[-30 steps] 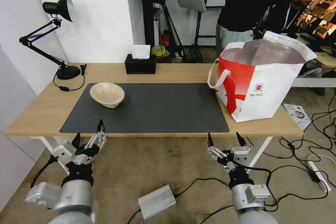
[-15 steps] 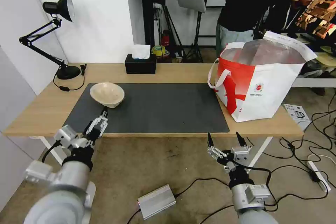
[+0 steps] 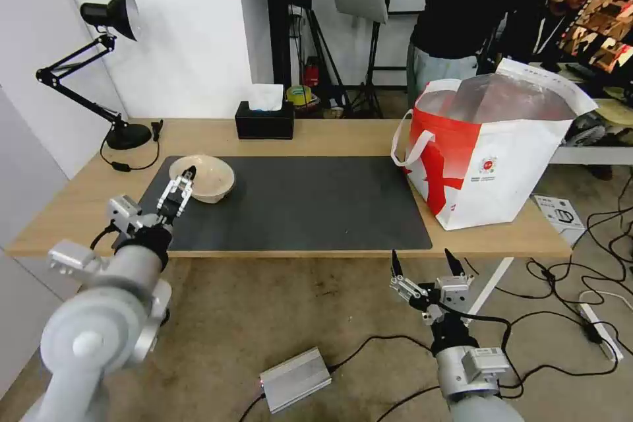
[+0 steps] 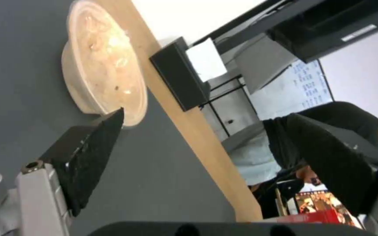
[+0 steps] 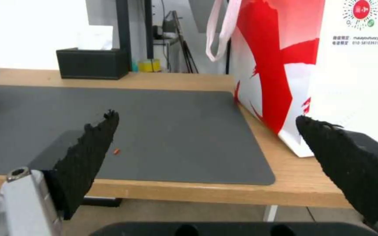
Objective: Pick up the trash from the table and place it into the takeout bag.
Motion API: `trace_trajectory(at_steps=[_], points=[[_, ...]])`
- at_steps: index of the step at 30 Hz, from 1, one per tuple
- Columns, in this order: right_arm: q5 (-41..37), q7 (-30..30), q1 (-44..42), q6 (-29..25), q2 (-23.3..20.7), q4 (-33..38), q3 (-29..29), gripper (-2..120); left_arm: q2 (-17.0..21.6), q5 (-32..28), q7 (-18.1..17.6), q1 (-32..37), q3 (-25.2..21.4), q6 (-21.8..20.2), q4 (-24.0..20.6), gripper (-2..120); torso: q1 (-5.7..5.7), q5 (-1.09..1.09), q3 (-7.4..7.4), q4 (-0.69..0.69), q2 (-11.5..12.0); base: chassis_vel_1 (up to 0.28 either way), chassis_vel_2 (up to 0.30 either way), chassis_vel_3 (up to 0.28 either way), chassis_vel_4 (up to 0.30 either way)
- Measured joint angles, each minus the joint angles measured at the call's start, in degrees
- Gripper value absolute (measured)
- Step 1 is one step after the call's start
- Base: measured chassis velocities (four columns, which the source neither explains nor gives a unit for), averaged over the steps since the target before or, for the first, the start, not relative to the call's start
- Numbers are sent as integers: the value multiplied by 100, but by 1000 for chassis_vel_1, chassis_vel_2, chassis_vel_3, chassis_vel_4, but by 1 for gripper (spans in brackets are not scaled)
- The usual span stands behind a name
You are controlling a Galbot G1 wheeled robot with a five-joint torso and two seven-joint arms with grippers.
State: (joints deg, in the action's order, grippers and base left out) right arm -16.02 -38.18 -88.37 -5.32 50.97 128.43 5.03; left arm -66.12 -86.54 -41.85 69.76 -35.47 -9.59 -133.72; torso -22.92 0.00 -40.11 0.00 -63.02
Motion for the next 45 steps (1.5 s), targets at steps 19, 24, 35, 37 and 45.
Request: trace_trajectory(at_steps=[19,24,35,37,45], points=[[0,0,0,0,0,0,0,100,192,-314,-939,-1175,355,-18,1224,100,0,-1,0,0,0,0,0,0,0],[0,0,0,0,0,0,0,100,200,-288,-1044,-1320,405,-20,1406,100,0,-1,0,0,0,0,0,0,0],[0,0,0,0,0,0,0,100,232,-274,-1205,-1625,543,-27,1728,100,0,0,0,0,-1,0,0,0,0],[0,0,0,0,0,0,0,100,207,-270,-1241,-1792,636,-35,1911,100,0,0,0,0,-1,0,0,0,0],[0,0,0,0,0,1,0,100,143,-154,-1370,-2019,803,-65,2196,100,0,0,0,0,0,0,0,0,0]])
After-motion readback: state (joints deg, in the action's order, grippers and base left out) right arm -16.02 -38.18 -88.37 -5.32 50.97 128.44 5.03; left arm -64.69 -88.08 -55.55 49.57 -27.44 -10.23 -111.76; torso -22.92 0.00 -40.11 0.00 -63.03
